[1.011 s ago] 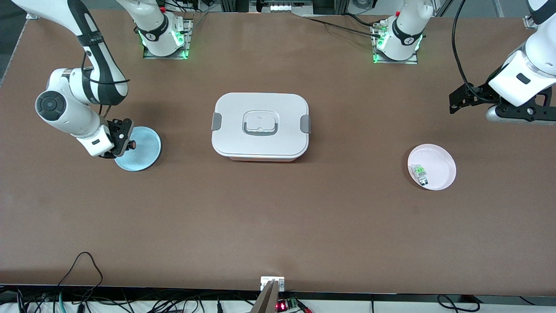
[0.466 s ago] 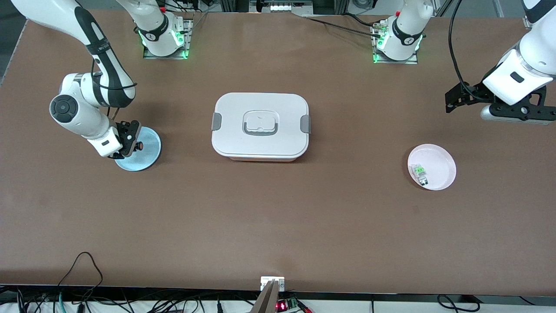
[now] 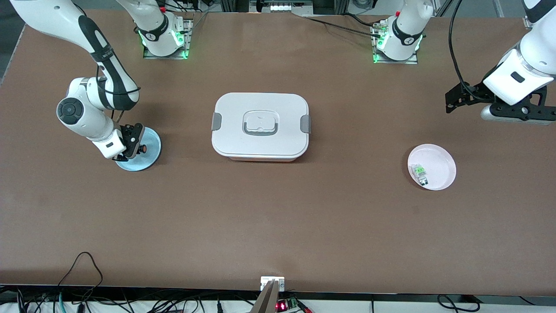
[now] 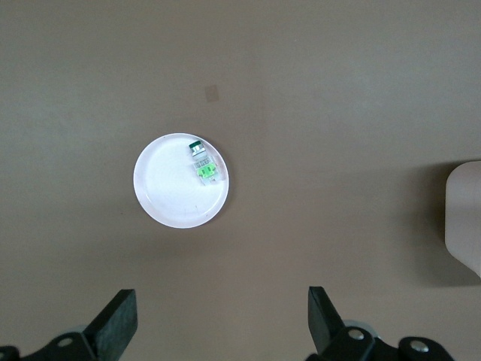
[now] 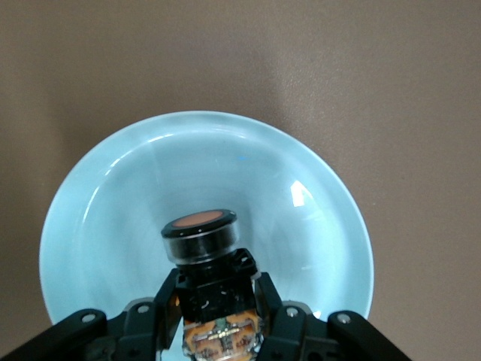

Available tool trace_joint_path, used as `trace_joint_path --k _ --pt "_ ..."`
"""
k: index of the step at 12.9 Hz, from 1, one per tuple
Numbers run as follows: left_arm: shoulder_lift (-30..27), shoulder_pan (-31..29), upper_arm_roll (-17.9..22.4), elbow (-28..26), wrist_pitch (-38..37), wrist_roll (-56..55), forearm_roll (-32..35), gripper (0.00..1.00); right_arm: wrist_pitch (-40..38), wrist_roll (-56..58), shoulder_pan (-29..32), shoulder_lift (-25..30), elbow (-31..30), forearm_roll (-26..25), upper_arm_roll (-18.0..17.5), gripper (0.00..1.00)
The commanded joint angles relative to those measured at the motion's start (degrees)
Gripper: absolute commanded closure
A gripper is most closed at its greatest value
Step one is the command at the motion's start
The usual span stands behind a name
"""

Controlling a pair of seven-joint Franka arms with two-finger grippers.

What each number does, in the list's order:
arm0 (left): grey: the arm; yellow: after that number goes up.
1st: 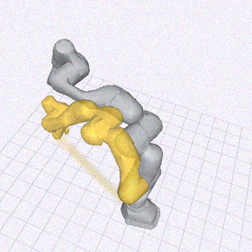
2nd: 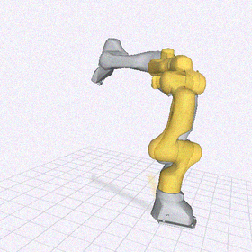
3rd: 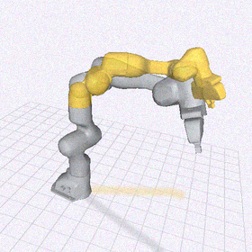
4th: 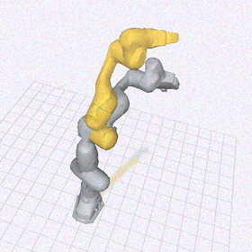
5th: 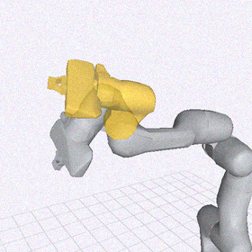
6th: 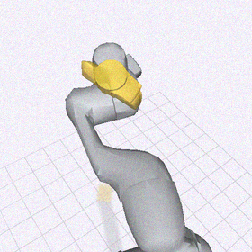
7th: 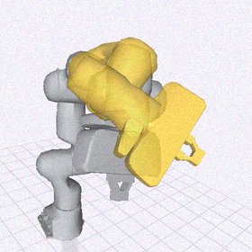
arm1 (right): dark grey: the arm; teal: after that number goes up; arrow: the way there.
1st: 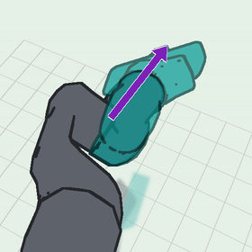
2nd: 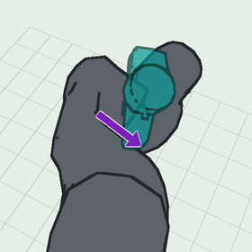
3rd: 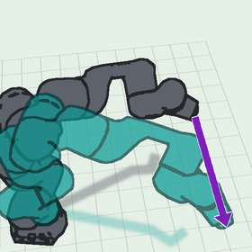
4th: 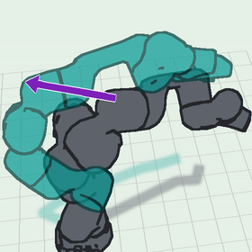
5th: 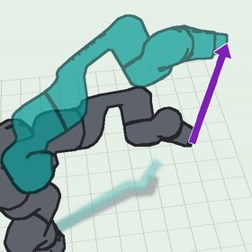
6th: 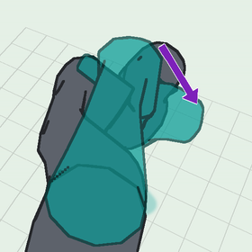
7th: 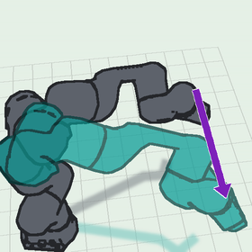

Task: Transfer orange switch to right arm and place
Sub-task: 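Lower the switch onto the blue plate and open the right gripper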

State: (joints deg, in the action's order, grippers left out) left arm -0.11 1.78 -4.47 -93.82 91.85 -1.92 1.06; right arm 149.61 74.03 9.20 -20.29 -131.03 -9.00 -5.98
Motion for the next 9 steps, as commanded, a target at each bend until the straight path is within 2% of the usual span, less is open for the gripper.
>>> trace_joint_path --k 1,3,4,5,6,9 --pt "1.16 0.15 -0.36 2.32 -1.24 -0.89 1.05 0.00 1.92 0.94 1.61 -0.71 -0.54 -0.66 -0.52 0.76" --pt "1.16 0.06 -0.36 2.32 -1.24 -0.89 0.96 0.00 2.09 0.94 1.88 -1.33 -0.54 -0.66 -0.52 0.74" --pt "1.16 0.06 -0.36 2.32 -1.24 -0.89 0.96 0.00 2.18 0.85 1.88 -1.33 -0.54 -0.66 -0.52 0.67" --pt "1.16 0.06 -0.36 2.32 -1.24 -0.89 0.96 0.00 1.75 -0.02 1.88 -1.07 -0.54 -0.58 -0.52 0.45" --pt "1.16 0.06 -0.27 2.23 -1.24 -0.89 0.96 0.00 1.39 -0.38 1.88 -0.63 -0.45 -0.40 -0.52 0.00" --pt "1.34 0.15 -0.36 2.41 -1.24 -1.06 0.78 0.00 -5.62 -10.10 1.79 2.71 1.04 0.04 -0.87 0.00"
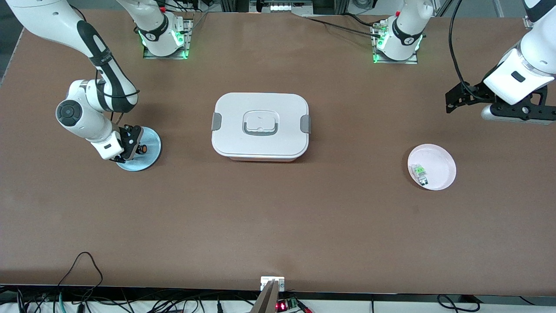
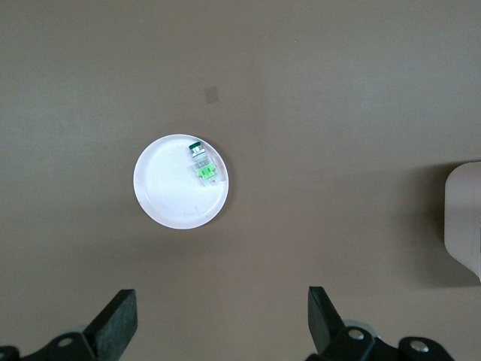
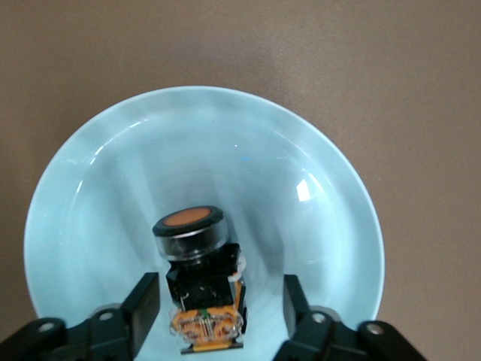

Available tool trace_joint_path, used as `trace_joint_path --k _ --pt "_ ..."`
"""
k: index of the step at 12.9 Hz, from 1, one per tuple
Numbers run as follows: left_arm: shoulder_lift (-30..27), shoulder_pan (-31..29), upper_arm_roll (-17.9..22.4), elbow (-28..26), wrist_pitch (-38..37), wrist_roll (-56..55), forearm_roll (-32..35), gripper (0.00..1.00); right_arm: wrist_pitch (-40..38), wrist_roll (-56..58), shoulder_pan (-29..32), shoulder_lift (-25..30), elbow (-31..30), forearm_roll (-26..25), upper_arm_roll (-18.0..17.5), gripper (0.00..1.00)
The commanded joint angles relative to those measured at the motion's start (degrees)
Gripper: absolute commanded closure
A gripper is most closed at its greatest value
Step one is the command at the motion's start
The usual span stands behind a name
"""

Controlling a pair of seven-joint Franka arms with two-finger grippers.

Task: Transfer orange switch to right arm and place
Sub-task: 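Lower the switch onto the blue plate and open the right gripper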

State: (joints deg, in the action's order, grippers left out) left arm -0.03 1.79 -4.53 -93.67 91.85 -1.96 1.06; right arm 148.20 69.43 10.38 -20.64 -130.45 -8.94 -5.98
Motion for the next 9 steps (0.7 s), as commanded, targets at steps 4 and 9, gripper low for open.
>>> trace_joint_path --k 4,9 --pt "1.26 0.14 -0.31 2.26 -1.41 -1.03 0.78 0.00 -14.05 -14.21 0.61 5.78 6.86 2.95 -5.26 0.00" --pt "1.35 0.14 -0.31 2.26 -1.41 -0.95 0.70 0.00 -26.88 -32.38 0.52 8.86 17.04 5.68 -9.83 0.00"
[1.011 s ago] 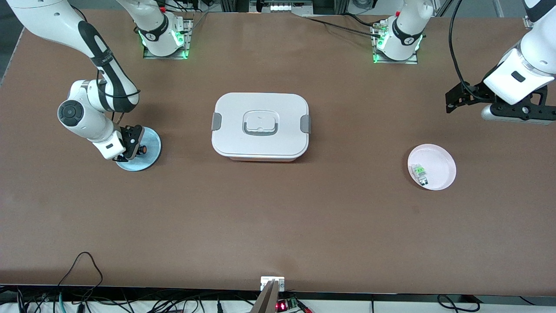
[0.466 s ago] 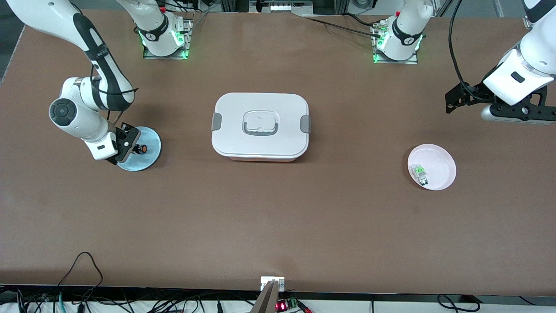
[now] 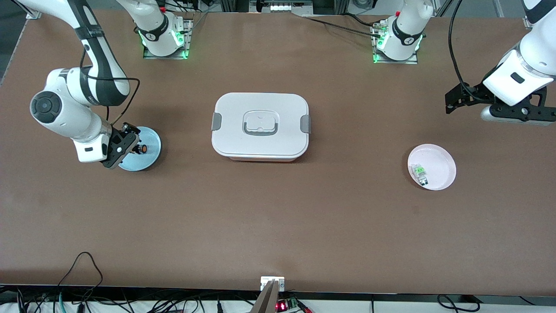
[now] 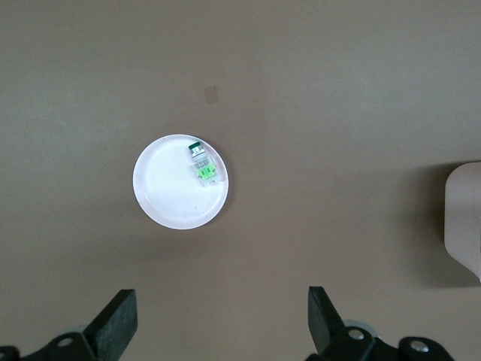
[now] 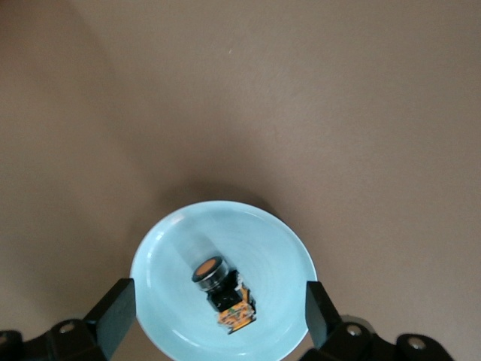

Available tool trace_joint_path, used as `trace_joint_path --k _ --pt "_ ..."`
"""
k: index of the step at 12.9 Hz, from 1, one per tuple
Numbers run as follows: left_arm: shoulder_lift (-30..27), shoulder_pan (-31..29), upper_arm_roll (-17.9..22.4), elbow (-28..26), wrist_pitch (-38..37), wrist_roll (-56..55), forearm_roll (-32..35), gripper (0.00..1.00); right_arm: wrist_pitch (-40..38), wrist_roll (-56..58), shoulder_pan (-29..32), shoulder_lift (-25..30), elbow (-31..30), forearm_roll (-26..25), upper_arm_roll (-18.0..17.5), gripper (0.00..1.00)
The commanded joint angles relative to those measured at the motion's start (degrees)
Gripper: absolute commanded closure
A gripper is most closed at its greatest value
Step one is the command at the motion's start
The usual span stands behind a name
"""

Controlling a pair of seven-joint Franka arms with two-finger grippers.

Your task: Transfer orange switch to right arm and place

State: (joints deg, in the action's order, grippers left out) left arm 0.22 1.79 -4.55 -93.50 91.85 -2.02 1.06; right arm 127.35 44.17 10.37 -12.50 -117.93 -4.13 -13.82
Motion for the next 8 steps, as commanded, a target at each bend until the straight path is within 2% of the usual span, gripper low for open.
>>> trace_joint_path --k 1,5,8 --pt "1.01 0.14 -0.29 2.09 -1.41 -0.88 0.78 0.00 -9.54 -12.39 0.44 1.08 7.25 0.87 -3.05 0.00" --pt "1.09 0.14 -0.37 2.09 -1.41 -0.88 0.70 0.00 -22.46 -30.95 0.26 2.22 16.75 2.63 -4.90 0.00" --pt "1.09 0.14 -0.29 2.09 -1.41 -0.88 0.70 0.00 -30.64 -45.43 0.09 4.58 21.68 3.33 -4.90 0.00"
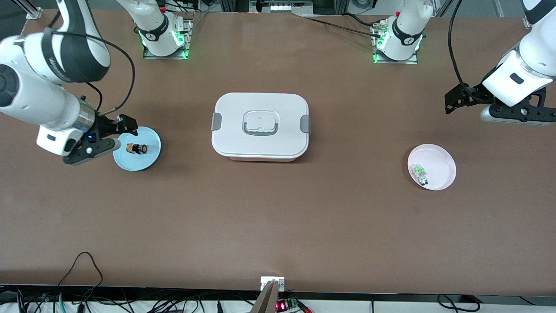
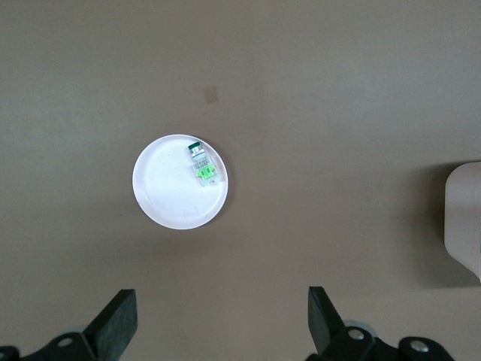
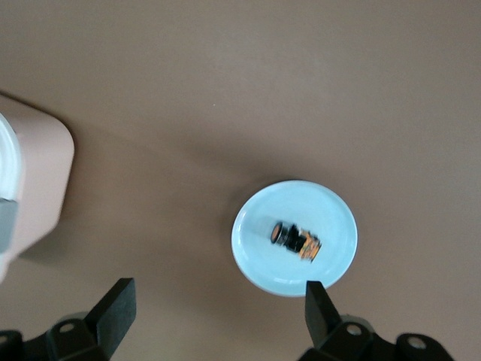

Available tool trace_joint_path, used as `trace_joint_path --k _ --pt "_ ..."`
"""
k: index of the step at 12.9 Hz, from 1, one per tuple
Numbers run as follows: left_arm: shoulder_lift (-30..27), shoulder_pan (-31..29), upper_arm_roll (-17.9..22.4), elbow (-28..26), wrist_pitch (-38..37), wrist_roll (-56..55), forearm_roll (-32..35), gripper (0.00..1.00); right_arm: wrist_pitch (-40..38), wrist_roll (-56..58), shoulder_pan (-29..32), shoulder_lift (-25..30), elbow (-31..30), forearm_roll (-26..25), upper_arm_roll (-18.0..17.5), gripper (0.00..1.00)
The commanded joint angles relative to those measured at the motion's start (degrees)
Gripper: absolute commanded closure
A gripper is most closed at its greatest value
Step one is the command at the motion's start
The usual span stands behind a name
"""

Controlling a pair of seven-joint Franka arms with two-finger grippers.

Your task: Transfer orange switch to right arm and place

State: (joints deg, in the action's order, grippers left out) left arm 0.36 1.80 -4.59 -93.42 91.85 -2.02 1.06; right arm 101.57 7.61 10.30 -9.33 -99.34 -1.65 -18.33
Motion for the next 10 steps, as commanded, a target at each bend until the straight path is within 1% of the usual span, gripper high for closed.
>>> trace_joint_path --k 1,3,4,6,7,9,10 --pt "0.96 0.14 -0.24 2.01 -1.41 -0.88 0.70 0.00 -6.71 -14.06 -0.28 2.37 3.80 0.77 -0.30 0.00" --pt "0.96 0.14 -0.24 2.01 -1.41 -0.88 0.70 0.00 -9.18 -17.09 -1.42 4.31 4.50 -0.28 0.13 0.00" --pt "0.96 0.14 -0.24 2.01 -1.41 -0.80 0.70 0.00 -9.63 -16.49 -1.42 5.71 5.12 -0.81 1.53 0.00" --pt "0.96 0.05 -0.16 2.01 -1.41 -0.71 0.70 0.00 -9.98 -16.22 -2.82 8.00 6.43 -0.20 6.61 0.00" --pt "0.96 0.05 -0.16 2.01 -1.41 -0.79 0.70 0.00 -10.07 -16.22 -4.31 8.27 7.92 -0.72 9.16 0.00" --pt "0.87 0.05 -0.16 2.01 -1.41 -0.80 0.70 0.00 -9.90 -15.26 -6.60 8.18 8.90 -2.38 15.84 0.00" --pt "0.87 0.05 -0.16 2.01 -1.41 -0.80 0.70 0.00 -9.72 -10.38 -6.70 8.10 8.90 -2.57 18.48 0.00"
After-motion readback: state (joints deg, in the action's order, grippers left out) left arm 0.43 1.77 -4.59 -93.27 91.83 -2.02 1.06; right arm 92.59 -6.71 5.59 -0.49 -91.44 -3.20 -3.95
